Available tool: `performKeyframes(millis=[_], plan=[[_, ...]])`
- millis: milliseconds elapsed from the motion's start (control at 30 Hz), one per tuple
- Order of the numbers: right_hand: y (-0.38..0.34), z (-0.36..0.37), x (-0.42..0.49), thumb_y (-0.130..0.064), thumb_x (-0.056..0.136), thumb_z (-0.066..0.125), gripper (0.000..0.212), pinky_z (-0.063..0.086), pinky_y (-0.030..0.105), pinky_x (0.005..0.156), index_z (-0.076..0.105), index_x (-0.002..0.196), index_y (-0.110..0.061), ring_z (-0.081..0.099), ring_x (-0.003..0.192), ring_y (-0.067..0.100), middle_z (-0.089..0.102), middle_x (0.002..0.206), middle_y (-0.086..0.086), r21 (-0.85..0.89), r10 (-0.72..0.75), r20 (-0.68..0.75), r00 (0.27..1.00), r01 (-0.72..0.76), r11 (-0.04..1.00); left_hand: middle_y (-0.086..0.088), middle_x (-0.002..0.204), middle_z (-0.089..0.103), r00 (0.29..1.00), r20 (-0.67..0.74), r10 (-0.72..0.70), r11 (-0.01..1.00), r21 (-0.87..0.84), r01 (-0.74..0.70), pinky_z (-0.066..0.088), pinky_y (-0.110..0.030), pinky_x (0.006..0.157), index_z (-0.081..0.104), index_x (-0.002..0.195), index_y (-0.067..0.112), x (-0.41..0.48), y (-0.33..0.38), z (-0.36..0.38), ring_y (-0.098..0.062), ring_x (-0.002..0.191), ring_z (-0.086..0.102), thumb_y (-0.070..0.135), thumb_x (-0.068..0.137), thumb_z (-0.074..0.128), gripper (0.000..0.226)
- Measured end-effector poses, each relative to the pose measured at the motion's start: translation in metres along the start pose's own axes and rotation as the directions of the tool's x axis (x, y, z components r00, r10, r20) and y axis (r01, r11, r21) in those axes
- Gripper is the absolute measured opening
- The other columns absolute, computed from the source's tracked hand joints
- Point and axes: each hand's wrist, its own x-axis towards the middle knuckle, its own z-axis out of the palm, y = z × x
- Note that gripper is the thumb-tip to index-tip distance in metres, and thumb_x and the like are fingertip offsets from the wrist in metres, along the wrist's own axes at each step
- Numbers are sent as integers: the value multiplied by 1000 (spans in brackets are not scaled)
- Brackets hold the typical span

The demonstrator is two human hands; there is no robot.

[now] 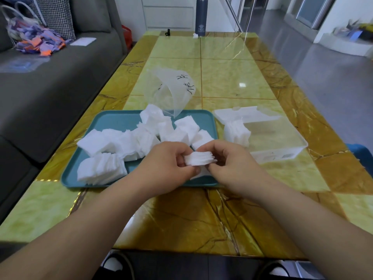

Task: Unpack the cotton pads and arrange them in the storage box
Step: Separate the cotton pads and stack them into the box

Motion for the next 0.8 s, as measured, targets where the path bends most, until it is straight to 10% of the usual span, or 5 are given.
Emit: performKeyframes(millis=[133, 333, 467, 667, 800], plan=[[0, 14, 0, 6, 88, 57, 56, 49, 22, 104, 63, 134, -24, 63, 116, 9, 68, 126, -7, 11, 70, -55, 996, -69, 998, 7, 66, 62, 1000, 9, -15, 997, 72, 14, 44, -27, 57, 71, 95, 30, 1, 1, 8, -6, 60, 57, 42, 81, 80, 20], [-11, 18, -4, 9, 90, 54, 73, 40, -5, 63, 42, 155, -24, 56, 84, -2, 54, 120, -5, 87, 159, -42, 986, -154, 984, 3, 72, 66, 999, 6, -51, 994, 98, 50, 51, -35, 61, 69, 94, 28, 3, -1, 10, -13, 69, 63, 48, 79, 77, 26], [-18, 21, -6, 15, 86, 48, 86, 38, -7, 61, 30, 161, -25, 46, 102, 0, 41, 131, -8, 159, 158, 40, 987, -162, 974, 6, 72, 64, 1000, 8, -21, 996, 91, 20, 40, -24, 55, 63, 88, 27, 2, 3, 15, -8, 66, 59, 43, 85, 73, 20], [-17, 13, -7, -1, 94, 58, 72, 43, 12, 106, 35, 159, -26, 51, 133, 14, 45, 154, -5, -103, 30, 37, 999, -26, 994, 8, 72, 64, 999, 34, 14, 997, 77, -17, 38, -18, 54, 62, 96, 34, 3, 1, 3, -5, 66, 60, 35, 91, 71, 10], [-8, 14, -7, -7, 103, 50, 72, 16, 21, 121, 15, 164, -20, 13, 158, 16, 8, 173, -3, -388, -9, 176, 984, 78, 919, 9, 74, 62, 999, 49, -11, 996, 94, 6, 38, -18, 55, 64, 101, 33, 0, -3, 1, -4, 67, 58, 39, 89, 73, 16]])
